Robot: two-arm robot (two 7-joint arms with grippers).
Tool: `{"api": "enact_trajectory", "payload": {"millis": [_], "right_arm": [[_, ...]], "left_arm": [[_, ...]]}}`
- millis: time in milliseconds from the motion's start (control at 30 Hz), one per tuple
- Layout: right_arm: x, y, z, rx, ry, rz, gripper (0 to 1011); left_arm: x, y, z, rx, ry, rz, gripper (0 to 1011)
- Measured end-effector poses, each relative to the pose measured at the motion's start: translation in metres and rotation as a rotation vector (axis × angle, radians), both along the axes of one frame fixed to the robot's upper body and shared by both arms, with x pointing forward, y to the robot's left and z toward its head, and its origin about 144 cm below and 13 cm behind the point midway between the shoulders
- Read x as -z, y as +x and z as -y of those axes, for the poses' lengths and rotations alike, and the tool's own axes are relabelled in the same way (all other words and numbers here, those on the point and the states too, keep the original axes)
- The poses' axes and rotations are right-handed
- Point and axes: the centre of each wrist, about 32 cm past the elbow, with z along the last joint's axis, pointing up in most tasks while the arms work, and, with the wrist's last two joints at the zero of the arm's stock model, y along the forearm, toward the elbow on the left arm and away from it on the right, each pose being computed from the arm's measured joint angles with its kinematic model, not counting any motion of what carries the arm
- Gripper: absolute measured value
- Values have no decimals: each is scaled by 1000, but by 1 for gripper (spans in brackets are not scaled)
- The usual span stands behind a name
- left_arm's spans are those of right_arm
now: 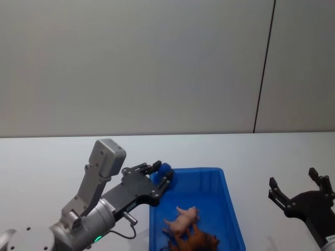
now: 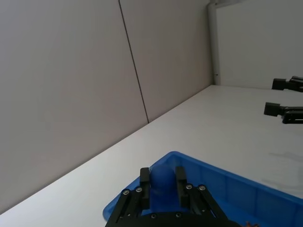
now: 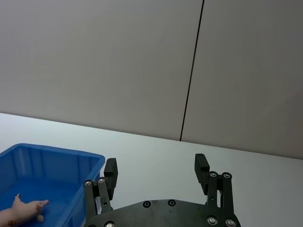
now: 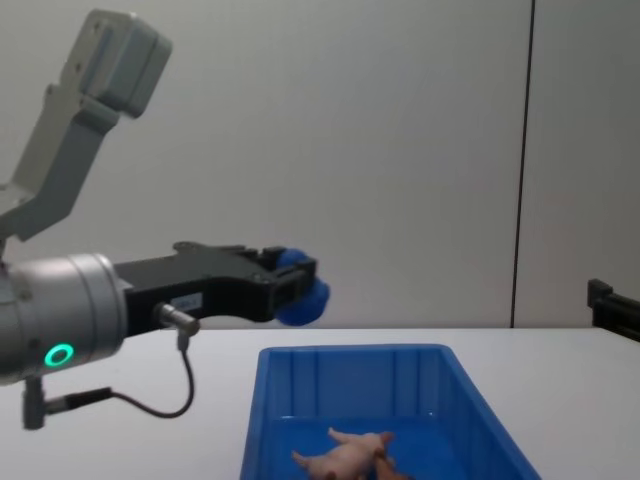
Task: Pick up the two dolls from the table and place them into the box.
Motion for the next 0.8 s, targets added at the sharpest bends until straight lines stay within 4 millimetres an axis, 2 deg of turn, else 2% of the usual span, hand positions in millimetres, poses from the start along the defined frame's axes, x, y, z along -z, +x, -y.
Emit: {"api": "enact_trajectory", "payload": {"millis": [133,167,200,400,567,633,767,800], "right_arm": [[0,0,0,0,0,0,1001],[0,0,0,0,0,0,1001],[0,0,0,0,0,0,1001],[0,0,0,0,0,0,1001],[0,0,0,0,0,0,1001],[0,0,0,0,0,0,1001],[0,0,0,0,0,0,1001],[0,0,0,0,0,0,1001]], "left_arm": [[-1,4,4,32,-11,6,423],[-1,4,5,35,-12,7,423],[-1,5,5,40,-14,8,484],[-3,8,8,63,-21,12,653],[-3,10,10,77,-26,15,838],[-4,10,11,80,-27,16,871],[-4,11,12,86,-29,17,999],[-4,11,12,87,-29,17,999]]}}
